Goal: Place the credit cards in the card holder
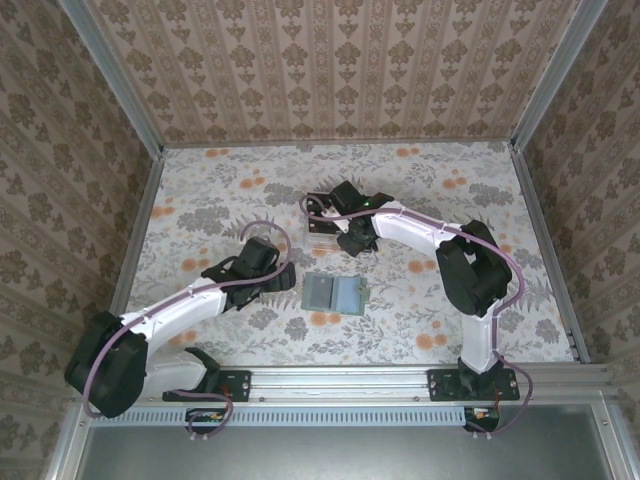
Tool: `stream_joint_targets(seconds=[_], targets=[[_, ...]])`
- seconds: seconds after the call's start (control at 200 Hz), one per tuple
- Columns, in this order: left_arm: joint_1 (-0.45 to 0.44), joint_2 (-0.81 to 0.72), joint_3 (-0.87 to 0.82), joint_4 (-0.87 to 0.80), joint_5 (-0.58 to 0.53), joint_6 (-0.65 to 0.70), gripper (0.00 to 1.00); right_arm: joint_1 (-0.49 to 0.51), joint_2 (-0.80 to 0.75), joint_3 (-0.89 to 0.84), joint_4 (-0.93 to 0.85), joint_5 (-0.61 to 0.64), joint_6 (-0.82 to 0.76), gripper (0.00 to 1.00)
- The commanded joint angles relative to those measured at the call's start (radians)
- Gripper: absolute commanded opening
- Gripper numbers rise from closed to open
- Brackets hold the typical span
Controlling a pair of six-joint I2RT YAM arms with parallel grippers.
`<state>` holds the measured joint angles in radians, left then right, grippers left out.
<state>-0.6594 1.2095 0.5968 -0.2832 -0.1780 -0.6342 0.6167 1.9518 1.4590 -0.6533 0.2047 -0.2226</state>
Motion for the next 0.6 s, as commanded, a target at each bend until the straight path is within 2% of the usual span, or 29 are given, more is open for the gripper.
stream_joint_targets(seconds=[0.0,0.255,0.595], targets=[[0.009,0.013,0.032,0.012,0.013,0.016,1.0,0.005,0.018,0.029,0.022,0.059,-0.028,0.47],[0.009,0.021,0.03,0.018,0.017,0.013,1.0,0.005,0.007,0.022,0.053,0.084,-0.038,0.47],[0.009,0.021,0.028,0.02,0.017,0.008,1.0,0.005,0.07,0.045,0.038,0.075,-0.058,0.47]])
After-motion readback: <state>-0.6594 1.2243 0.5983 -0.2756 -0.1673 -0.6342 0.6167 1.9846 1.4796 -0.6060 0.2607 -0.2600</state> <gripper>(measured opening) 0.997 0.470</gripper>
